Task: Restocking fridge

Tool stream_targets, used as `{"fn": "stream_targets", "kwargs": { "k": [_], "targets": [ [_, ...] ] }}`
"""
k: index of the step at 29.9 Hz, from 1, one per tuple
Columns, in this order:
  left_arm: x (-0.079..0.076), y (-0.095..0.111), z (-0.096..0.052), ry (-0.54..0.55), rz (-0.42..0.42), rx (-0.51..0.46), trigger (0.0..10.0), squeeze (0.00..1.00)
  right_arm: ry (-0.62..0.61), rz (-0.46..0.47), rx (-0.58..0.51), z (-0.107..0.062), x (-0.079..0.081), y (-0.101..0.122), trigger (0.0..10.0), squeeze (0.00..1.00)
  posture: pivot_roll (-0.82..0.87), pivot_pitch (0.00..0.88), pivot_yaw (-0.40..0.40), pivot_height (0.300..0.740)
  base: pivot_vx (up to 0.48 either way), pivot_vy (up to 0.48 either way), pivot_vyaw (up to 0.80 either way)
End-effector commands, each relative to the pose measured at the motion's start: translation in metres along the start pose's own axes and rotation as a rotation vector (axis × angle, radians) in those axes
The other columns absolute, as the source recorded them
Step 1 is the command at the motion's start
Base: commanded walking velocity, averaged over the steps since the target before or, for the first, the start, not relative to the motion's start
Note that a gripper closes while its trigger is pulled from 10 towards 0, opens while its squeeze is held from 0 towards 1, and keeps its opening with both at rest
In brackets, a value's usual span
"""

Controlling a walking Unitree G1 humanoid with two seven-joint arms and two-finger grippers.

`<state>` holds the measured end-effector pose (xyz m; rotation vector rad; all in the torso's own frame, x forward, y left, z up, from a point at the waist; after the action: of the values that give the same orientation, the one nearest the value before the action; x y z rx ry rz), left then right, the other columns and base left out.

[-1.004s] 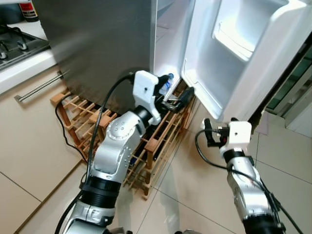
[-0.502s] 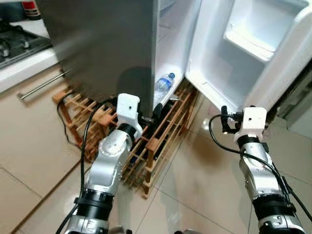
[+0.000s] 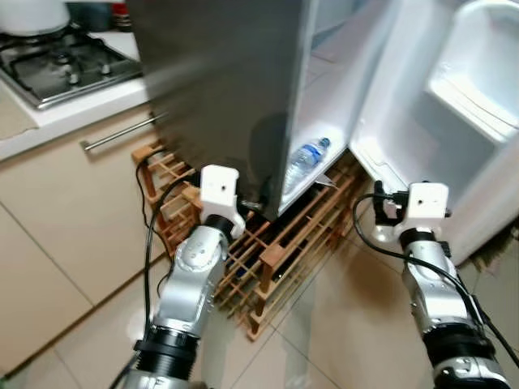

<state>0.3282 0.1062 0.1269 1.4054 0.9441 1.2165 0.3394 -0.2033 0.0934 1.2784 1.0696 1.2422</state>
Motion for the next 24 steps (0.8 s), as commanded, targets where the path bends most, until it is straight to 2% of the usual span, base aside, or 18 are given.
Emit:
{"fn": "stream_targets", "kwargs": {
  "k": [1, 3, 11, 14, 17, 19, 20, 21, 22, 23, 24],
  "targets": [
    [-0.010, 0.009, 0.005, -0.009, -0.016, -0.022, 10.0, 0.00, -0.019, -0.013, 0.012, 0.002, -0.014, 0.002, 10.0, 0.05, 0.09, 0.000, -0.049, 0.740, 0.000, 0.000, 0.00],
    [-0.010, 0.009, 0.005, -0.007, -0.019, -0.020, 10.0, 0.00, -0.012, -0.015, 0.018, 0.003, -0.014, 0.001, 10.0, 0.04, 0.09, 0.000, -0.048, 0.740, 0.000, 0.000, 0.00],
    [-0.008, 0.009, 0.006, 0.007, -0.016, -0.015, 10.0, 0.00, -0.021, -0.052, 0.056, 0.014, -0.036, 0.008, 10.0, 0.04, 0.09, 0.000, -0.050, 0.740, 0.000, 0.000, 0.00],
    [-0.006, 0.010, 0.005, 0.012, -0.016, -0.014, 10.0, 0.00, -0.084, -0.116, 0.079, 0.016, -0.073, 0.020, 10.0, 0.04, 0.09, 0.000, -0.050, 0.740, 0.000, 0.000, 0.00],
    [-0.006, 0.010, 0.004, 0.012, -0.017, -0.012, 10.0, 0.00, -0.161, -0.240, 0.129, 0.013, -0.109, 0.029, 10.0, 0.04, 0.09, 0.000, -0.050, 0.740, 0.000, 0.000, 0.00],
    [-0.008, 0.011, 0.005, 0.009, -0.020, -0.013, 10.0, 0.00, -0.380, -0.387, 0.113, 0.003, -0.159, 0.052, 10.0, 0.05, 0.09, 0.002, -0.052, 0.740, 0.000, 0.000, 0.00],
    [-0.008, 0.012, 0.005, 0.008, -0.021, -0.014, 10.0, 0.00, -0.459, -0.442, 0.095, -0.003, -0.176, 0.063, 10.0, 0.05, 0.09, 0.002, -0.052, 0.740, 0.000, 0.000, 0.00],
    [-0.008, 0.012, 0.005, 0.008, -0.021, -0.014, 10.0, 0.00, -0.459, -0.442, 0.095, -0.003, -0.176, 0.063, 10.0, 0.05, 0.09, 0.002, -0.052, 0.740, 0.000, 0.000, 0.00],
    [-0.008, 0.012, 0.005, 0.007, -0.023, -0.015, 10.0, 0.00, -0.542, -0.502, 0.066, -0.008, -0.190, 0.076, 10.0, 0.05, 0.09, 0.003, -0.052, 0.740, 0.000, 0.000, 0.00],
    [-0.008, 0.013, 0.005, 0.008, -0.028, -0.015, 10.0, 0.00, -0.574, -0.506, 0.023, -0.008, -0.194, 0.086, 10.0, 0.05, 0.09, 0.003, -0.053, 0.740, 0.000, 0.000, 0.00],
    [-0.008, 0.013, 0.005, 0.008, -0.028, -0.015, 10.0, 0.00, -0.574, -0.506, 0.023, -0.008, -0.194, 0.086, 10.0, 0.05, 0.09, 0.003, -0.053, 0.740, 0.000, 0.000, 0.00]
  ]
}}
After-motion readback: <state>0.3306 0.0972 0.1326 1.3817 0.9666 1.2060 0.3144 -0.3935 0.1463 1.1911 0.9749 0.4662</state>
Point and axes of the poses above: a point about 5 cm out from each wrist's last joint towards the gripper, its own z axis pointing out of the wrist towards the gripper, its own y axis along the axis of the wrist's last joint, x = y × z, the point moved 2 cm from there along z, pointing out of the wrist towards the gripper, and after that the axes turned 14 degrees about z, right-handed, at the moved point
